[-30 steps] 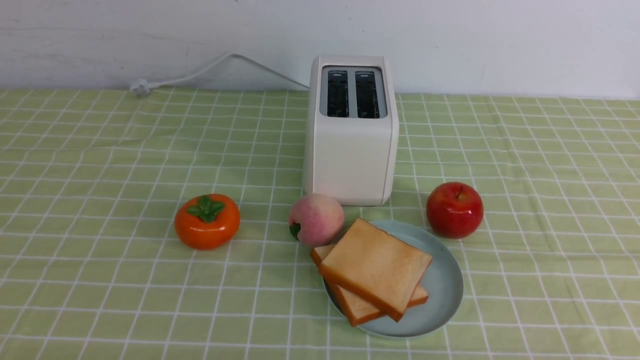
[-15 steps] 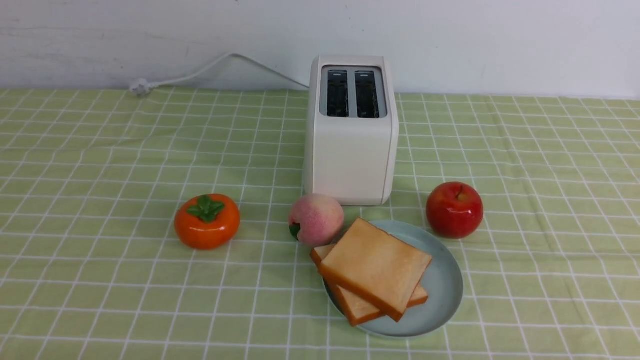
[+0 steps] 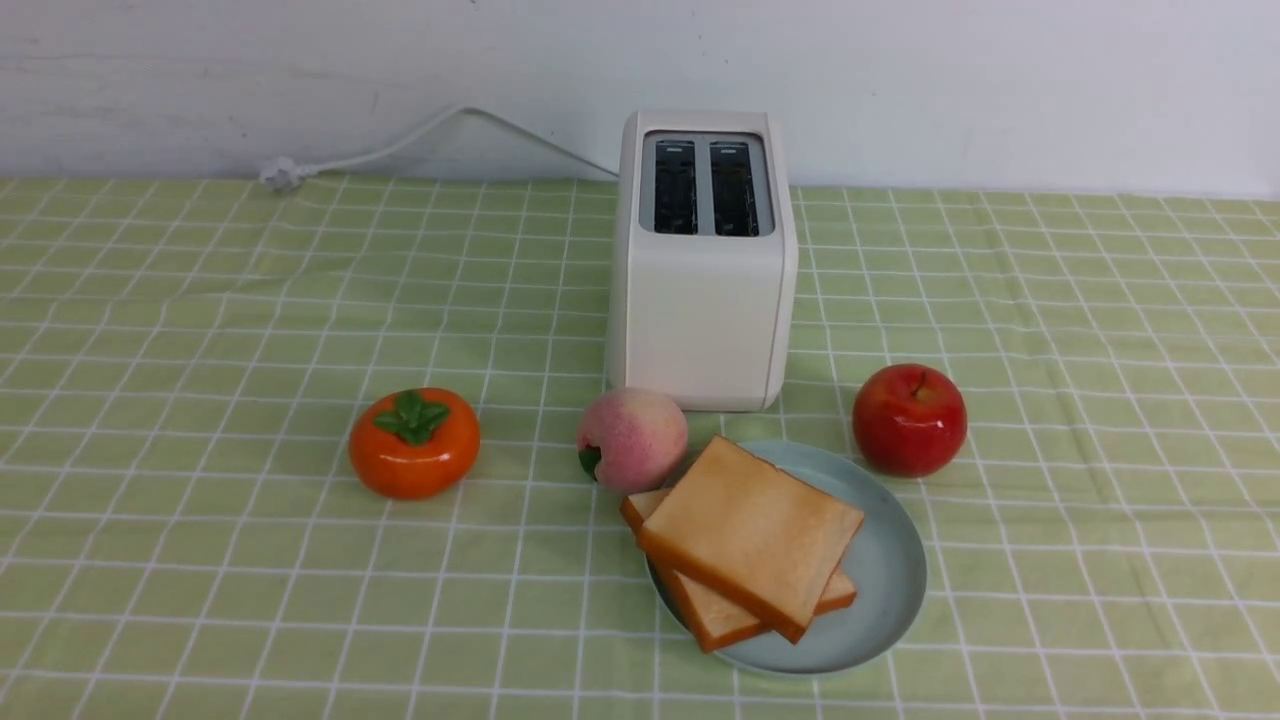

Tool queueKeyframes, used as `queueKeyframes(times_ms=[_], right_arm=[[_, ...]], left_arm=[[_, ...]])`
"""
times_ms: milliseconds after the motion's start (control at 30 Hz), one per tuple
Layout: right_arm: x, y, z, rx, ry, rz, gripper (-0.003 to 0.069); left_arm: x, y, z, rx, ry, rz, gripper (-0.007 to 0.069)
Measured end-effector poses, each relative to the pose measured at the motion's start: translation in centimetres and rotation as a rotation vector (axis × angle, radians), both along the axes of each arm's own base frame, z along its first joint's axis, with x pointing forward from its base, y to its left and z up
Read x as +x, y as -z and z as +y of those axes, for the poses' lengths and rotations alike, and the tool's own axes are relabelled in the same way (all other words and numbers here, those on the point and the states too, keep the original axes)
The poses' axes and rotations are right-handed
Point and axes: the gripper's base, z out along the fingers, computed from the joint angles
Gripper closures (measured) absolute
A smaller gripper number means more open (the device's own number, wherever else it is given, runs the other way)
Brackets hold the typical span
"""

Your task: Take toasted bread from bread machine on green coffee tablecloth place on plate.

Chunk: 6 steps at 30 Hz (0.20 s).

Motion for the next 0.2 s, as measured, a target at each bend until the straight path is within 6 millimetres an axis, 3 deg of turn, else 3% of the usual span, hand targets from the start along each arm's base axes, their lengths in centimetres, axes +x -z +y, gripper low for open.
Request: queueKeyframes(times_ms=[200], right_arm=[[0.00, 0.00, 0.00, 0.000, 0.000, 0.000, 0.0649]], left_arm=[[0.00, 0.00, 0.00, 0.000, 0.000, 0.000, 0.0635]])
